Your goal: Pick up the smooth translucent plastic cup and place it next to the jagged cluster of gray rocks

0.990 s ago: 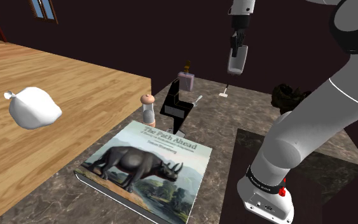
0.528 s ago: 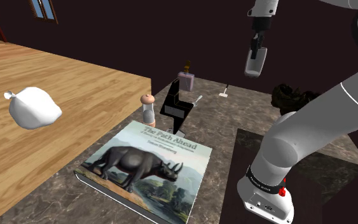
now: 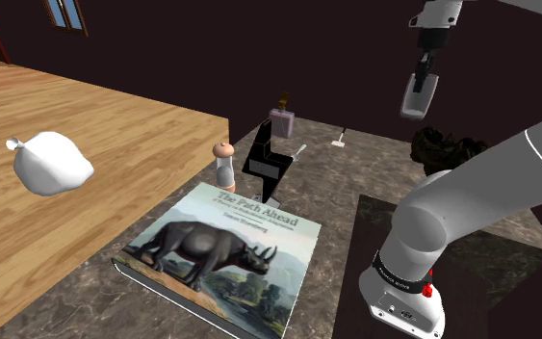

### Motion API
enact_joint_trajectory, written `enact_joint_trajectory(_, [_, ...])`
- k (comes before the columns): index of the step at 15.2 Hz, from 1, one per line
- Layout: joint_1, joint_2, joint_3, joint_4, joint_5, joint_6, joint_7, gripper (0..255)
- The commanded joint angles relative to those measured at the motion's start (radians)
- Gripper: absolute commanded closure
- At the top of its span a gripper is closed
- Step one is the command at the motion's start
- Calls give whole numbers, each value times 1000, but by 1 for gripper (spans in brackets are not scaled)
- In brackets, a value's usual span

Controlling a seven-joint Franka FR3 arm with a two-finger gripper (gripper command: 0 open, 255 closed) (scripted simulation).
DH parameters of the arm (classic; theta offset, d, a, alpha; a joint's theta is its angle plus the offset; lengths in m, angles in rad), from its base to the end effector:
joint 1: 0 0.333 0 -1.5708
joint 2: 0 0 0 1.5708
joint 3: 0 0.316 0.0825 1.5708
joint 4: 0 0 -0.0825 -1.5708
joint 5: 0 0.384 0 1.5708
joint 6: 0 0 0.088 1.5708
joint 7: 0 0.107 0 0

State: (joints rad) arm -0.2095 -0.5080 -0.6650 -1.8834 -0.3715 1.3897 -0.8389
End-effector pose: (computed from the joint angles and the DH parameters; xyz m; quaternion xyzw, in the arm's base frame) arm 0.1725 -0.3891 0.6418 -0.9986 0.0052 0.0525 0.0102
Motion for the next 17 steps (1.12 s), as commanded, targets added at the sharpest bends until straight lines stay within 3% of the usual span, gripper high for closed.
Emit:
enact_joint_trajectory(1, [-14, -12, -34, 3, -25, 0, -50, 255])
enact_joint_trajectory(10, [-36, 2, -222, 95, -102, 6, -276, 255])
enact_joint_trajectory(17, [22, 78, -456, 228, -114, 30, -477, 255])
